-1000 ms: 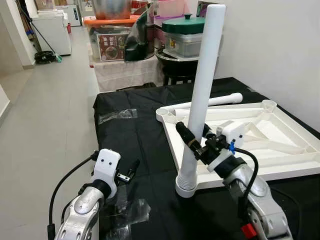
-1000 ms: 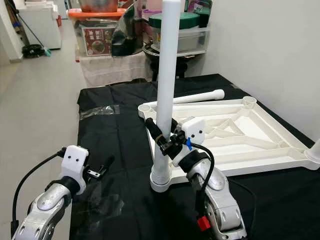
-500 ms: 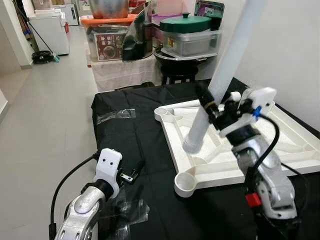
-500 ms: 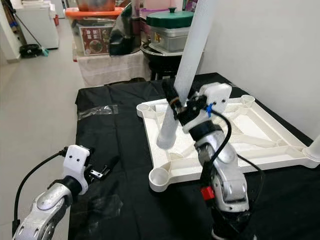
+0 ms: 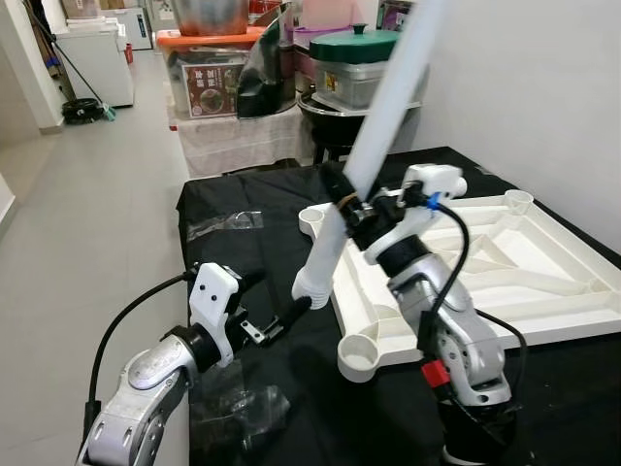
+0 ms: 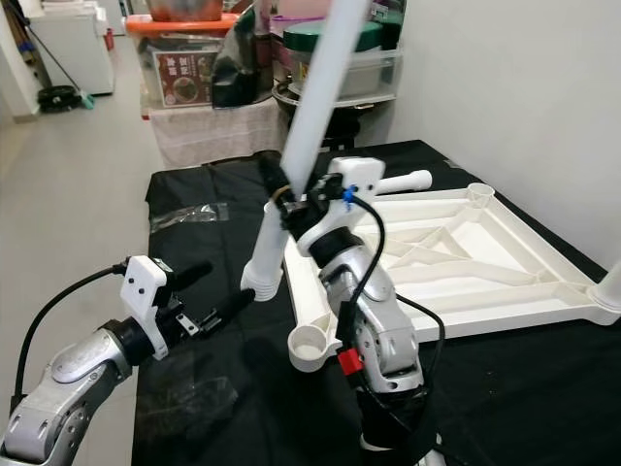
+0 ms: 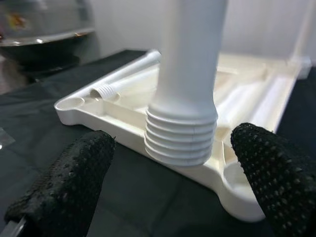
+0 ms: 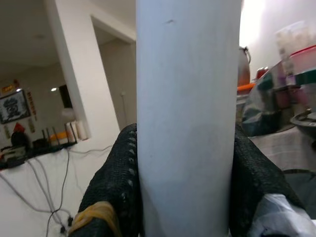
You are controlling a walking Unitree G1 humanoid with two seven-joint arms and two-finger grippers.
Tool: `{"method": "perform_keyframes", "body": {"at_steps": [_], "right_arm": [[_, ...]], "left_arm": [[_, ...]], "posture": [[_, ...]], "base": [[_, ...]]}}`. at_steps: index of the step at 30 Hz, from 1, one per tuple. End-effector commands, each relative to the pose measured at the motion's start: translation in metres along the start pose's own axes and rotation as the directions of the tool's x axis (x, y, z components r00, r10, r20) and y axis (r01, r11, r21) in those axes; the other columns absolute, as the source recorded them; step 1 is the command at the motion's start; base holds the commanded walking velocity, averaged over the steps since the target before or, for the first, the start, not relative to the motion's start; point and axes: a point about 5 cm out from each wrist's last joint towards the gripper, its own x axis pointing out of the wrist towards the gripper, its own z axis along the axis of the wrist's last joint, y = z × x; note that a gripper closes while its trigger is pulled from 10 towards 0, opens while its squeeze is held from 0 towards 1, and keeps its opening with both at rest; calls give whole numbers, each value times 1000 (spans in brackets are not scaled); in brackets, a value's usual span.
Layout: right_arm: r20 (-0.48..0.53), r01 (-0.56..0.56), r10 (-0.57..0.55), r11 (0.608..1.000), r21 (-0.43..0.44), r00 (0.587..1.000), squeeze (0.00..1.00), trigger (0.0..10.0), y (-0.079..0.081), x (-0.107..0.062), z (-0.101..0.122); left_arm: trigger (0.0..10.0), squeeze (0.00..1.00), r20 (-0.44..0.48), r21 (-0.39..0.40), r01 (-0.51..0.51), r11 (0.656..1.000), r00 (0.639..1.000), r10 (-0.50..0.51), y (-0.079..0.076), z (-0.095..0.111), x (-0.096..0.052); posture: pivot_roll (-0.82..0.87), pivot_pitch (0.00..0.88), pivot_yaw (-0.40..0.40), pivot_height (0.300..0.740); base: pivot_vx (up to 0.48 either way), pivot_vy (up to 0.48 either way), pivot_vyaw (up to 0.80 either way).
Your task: Building children table
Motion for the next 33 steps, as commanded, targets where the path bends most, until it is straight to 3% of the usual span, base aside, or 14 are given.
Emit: {"method": "perform_keyframes", "body": {"at_steps": [1, 11, 17, 30, 31, 33], "right_arm": [[-9, -67, 67, 998, 6, 998, 0, 0, 12, 5, 2], [-7, -185, 186, 981, 60, 983, 0, 0, 35, 7, 5], [-7, -240, 244, 957, 160, 970, 0, 0, 53, 1, 1], [-14, -292, 299, 941, 174, 954, 0, 0, 61, -4, 3], [-12, -296, 303, 939, 174, 953, 0, 0, 61, -4, 4], [-12, -296, 303, 939, 174, 953, 0, 0, 61, -4, 4]], "left_arm": [[10000, 0, -27, 19, 46, 999, 999, -45, -4, -1, -2], [10000, 0, -47, 32, 39, 999, 998, -38, 1, -5, -2], [10000, 0, -35, 35, 7, 999, 999, -6, 1, -6, 4], [10000, 0, -23, 33, -45, 998, 999, 46, 6, -6, 7], [4431, 0, -27, 32, -26, 999, 999, 27, 3, -8, 8], [4431, 0, -27, 32, -26, 999, 999, 27, 3, -8, 8]], "posture": [[50, 0, -2, 740], [51, 0, -1, 740], [44, 0, -2, 740], [42, 0, -5, 740], [43, 0, -5, 740], [43, 0, -5, 740]], "base": [[0, 0, 0], [0, 0, 0], [0, 0, 0], [0, 0, 0], [0, 0, 0], [0, 0, 0]]}}
